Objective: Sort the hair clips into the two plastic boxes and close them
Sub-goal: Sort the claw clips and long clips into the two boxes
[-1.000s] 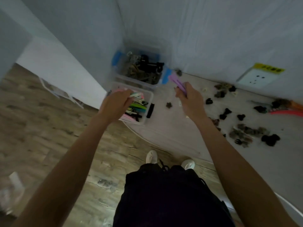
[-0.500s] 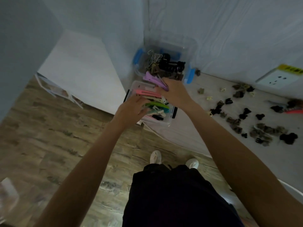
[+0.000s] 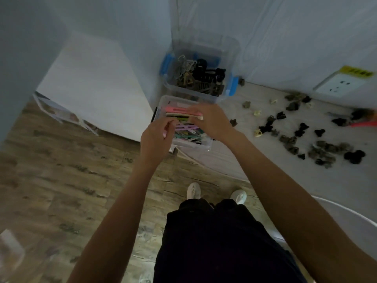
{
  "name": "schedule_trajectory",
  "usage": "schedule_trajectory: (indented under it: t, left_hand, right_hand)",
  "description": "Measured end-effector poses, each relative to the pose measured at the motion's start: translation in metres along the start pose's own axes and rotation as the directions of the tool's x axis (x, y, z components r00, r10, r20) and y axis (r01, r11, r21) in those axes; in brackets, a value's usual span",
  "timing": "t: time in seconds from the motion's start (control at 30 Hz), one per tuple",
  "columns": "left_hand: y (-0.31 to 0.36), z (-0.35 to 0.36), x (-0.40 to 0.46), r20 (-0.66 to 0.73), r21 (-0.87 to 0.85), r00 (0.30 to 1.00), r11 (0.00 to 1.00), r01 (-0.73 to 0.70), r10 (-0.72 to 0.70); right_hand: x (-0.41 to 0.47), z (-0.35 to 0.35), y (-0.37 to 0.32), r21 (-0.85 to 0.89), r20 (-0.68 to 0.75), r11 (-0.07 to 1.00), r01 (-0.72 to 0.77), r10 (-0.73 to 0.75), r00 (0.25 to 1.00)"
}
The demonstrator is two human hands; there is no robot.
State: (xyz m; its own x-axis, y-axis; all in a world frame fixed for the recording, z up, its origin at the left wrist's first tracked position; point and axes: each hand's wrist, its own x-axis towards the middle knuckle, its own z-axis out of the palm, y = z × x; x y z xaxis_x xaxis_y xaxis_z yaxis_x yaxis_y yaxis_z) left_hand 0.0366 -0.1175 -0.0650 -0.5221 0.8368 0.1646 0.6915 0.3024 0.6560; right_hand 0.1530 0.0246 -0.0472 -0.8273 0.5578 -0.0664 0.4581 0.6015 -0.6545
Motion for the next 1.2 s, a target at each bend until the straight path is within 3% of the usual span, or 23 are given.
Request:
schedule_trajectory:
  t: [0.13, 0.23, 0.33, 0.43, 0.6, 0.73, 1.0, 1.2]
  left_hand:
    - [0.035, 0.015, 0.008, -0.001, -0.062, 0.994, 0.993, -0.105, 0.105]
    - [0.073, 0.036, 0.013, 0.018, -0.133, 0.96, 0.952, -0.274, 0.279]
    - [0.114, 0.072, 0.014, 0.064, -0.154, 0.848, 0.845, -0.512, 0.525]
    - [0.154, 0.121, 0.012, 0.145, -0.222, 0.726, 0.738, -0.637, 0.672]
    - [0.19, 0.204, 0.01, 0.452, -0.154, 0.632, 0.753, -0.64, 0.629]
    - [0.222, 0.251, 0.015, 0.612, -0.08, 0.621, 0.819, -0.568, 0.49]
    - [0.263, 0.308, 0.001, 0.731, -0.019, 0.498, 0.744, -0.668, 0.466]
    - [0.257, 0.31, 0.002, 0.692, 0.081, 0.596, 0.776, -0.625, 0.408]
  right_hand:
    - [-0.053, -0.028, 0.01, 0.037, -0.231, 0.999, -0.033, 0.041, 0.972]
    - [-0.107, -0.051, 0.036, 0.081, -0.391, 0.982, -0.173, 0.191, 0.9]
    - [-0.165, -0.072, 0.072, 0.259, -0.439, 0.9, -0.35, 0.433, 0.787]
    - [-0.219, -0.091, 0.111, 0.353, -0.452, 0.807, -0.473, 0.59, 0.67]
    - [-0.268, -0.104, 0.174, 0.361, -0.497, 0.721, -0.592, 0.686, 0.531]
    - [-0.273, -0.111, 0.221, 0.16, -0.482, 0.693, -0.703, 0.676, 0.557]
    - [-0.26, -0.128, 0.272, -0.082, -0.381, 0.611, -0.788, 0.711, 0.591]
    - [-0.278, -0.126, 0.29, -0.03, -0.397, 0.74, -0.672, 0.608, 0.688]
